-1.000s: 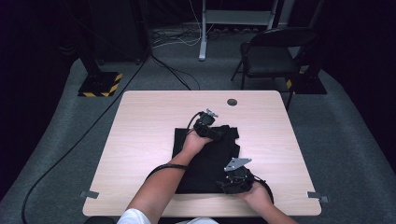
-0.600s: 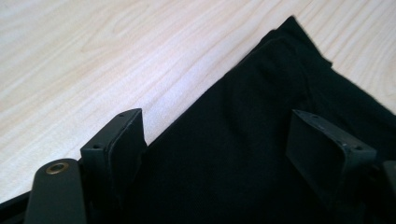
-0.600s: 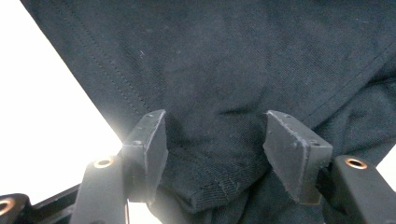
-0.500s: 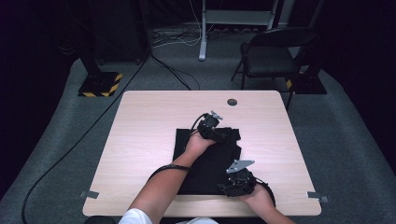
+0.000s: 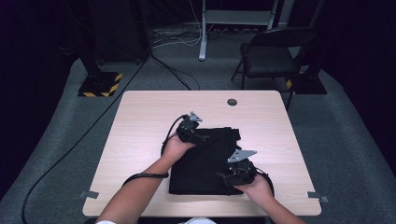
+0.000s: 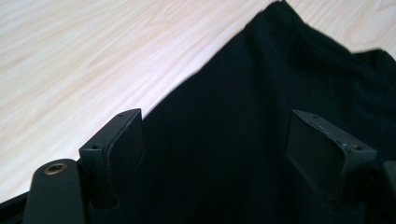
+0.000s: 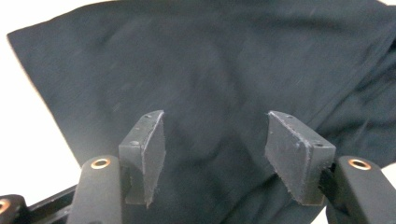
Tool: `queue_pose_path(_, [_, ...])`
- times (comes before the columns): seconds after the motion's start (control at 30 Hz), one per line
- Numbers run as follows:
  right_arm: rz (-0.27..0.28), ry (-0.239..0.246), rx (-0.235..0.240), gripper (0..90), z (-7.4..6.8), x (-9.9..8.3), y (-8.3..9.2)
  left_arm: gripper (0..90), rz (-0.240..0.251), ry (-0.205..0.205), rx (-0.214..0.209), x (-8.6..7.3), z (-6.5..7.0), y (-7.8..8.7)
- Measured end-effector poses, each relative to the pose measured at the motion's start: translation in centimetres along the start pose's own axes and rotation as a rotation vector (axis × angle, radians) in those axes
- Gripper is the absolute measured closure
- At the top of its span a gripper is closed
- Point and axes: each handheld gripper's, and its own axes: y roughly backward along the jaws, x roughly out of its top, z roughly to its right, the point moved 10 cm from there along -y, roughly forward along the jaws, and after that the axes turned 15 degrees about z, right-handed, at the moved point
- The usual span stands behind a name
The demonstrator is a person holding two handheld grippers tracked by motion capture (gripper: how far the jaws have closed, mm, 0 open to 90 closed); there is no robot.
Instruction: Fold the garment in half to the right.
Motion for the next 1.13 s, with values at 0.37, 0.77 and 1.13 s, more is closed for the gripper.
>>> queue_pose_path(0.37, [-0.011, -0.055, -0.076, 37.2, 6.1, 0.7, -4.9, 19.2, -0.029, 0.002, -0.049, -4.4, 1.1, 5.0])
queue_pose_path(0.77, [-0.066, -0.070, -0.067, 30.9, 7.3, -0.1, -4.4, 16.6, -0.017, 0.010, -0.060, -6.6, 1.9, 7.0])
queue_pose_path(1.13, [0.029, -0.178, -0.126, 21.9, 9.2, 0.0, -0.2, 15.3, 0.027, 0.089, -0.006, -6.1, -0.7, 8.0])
